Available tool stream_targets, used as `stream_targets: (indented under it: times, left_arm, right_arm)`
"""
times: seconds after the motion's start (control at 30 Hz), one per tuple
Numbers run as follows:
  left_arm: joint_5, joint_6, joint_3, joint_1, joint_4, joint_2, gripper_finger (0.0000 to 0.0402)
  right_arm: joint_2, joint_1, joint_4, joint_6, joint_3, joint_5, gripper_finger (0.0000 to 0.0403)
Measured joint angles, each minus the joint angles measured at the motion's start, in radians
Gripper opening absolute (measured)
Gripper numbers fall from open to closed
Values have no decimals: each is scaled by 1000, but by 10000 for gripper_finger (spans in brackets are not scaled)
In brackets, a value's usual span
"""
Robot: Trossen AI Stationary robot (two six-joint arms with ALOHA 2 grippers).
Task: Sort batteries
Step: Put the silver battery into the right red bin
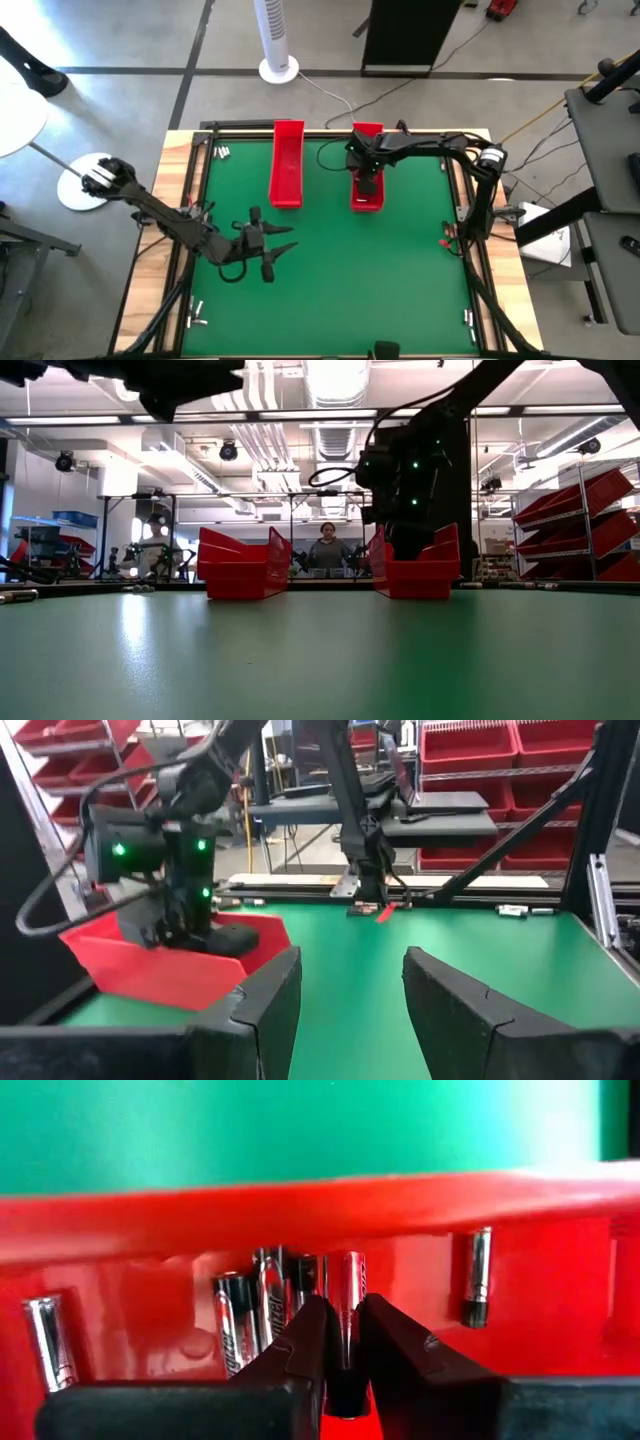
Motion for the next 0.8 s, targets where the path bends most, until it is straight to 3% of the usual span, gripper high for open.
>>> stream_targets:
  times: [0.33,0.8]
  left_arm:
    - [3,89,18,0,-5,-22,158]
    - [4,100,19,0,-29,-41,158]
  right_arm:
    - [2,-5,25,-25,-16,-32,45]
    - [2,-6,61,-40,-25,-37,50]
